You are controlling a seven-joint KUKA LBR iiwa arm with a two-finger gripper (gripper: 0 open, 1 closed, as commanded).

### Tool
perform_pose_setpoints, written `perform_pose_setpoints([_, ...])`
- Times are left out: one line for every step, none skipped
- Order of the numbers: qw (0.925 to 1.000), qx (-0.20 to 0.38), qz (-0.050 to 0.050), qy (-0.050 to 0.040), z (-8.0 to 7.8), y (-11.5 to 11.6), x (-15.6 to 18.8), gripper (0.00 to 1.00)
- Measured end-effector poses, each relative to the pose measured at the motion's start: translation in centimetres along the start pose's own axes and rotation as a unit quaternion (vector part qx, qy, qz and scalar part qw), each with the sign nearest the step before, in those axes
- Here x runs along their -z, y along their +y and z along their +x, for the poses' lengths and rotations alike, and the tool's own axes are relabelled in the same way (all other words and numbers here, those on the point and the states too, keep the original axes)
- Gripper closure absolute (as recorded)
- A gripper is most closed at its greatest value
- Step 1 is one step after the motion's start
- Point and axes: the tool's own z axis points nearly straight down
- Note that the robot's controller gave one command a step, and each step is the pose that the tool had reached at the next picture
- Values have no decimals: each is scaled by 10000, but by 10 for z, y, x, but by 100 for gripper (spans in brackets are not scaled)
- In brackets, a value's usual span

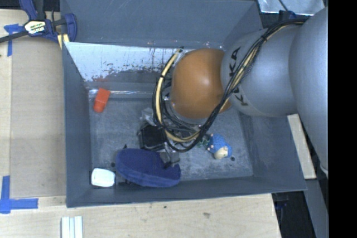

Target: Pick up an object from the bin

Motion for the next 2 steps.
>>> perform_pose_setpoints([10000, -8, 7, -47, -4, 0, 4, 100])
perform_pose_setpoints([9999, 164, 1, 47, -33, 32, 90, 100])
